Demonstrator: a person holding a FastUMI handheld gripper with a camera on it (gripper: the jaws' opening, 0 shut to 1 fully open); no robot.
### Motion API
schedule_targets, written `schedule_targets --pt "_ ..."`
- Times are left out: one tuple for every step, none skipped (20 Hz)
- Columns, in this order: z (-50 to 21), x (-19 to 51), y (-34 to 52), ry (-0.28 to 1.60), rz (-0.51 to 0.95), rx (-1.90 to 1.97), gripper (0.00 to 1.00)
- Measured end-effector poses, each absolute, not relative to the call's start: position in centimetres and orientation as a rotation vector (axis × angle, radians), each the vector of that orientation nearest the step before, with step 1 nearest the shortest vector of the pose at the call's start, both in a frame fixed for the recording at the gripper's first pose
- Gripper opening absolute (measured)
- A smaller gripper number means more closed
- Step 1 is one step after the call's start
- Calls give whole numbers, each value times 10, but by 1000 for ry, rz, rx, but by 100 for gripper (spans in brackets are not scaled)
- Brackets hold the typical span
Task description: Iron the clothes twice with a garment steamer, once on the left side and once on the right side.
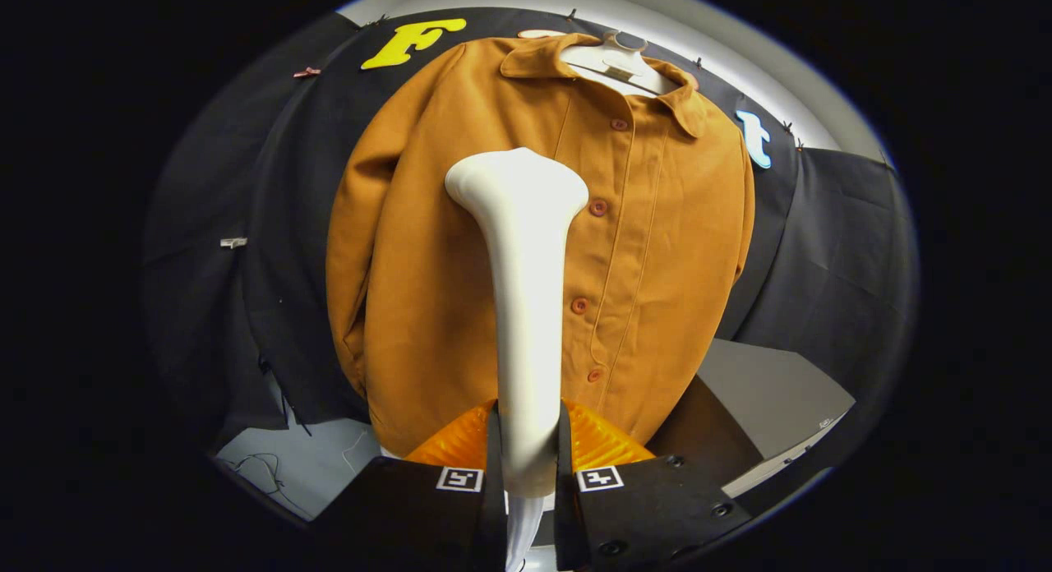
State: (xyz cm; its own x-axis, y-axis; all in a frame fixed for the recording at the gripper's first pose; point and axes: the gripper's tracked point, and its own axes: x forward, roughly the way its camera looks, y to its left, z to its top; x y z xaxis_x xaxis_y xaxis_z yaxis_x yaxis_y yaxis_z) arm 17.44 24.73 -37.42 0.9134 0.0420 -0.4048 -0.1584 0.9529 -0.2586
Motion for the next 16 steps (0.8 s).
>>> schedule_targets --pt "-382 172 246 422 107 -298 27" --pt "-388 170 244 436 109 -297 27" --pt "-394 167 244 446 109 -292 27" --pt "-399 165 243 453 110 -288 27" --pt "-406 162 243 464 109 -294 27" --pt "-413 159 242 477 111 -299 27" --pt "-419 156 241 490 112 -299 27" --pt "-424 154 240 504 111 -298 27" --pt "-430 150 239 517 111 -296 27" --pt "-434 147 239 527 112 -296 27" --pt "-438 144 239 538 113 -299 27" --pt "-442 141 238 548 114 -302 27" --pt "-446 138 237 557 116 -303 27" --pt "-449 134 236 565 119 -303 27" --pt "-452 130 235 572 122 -304 27" --pt "-455 126 234 578 124 -304 27"
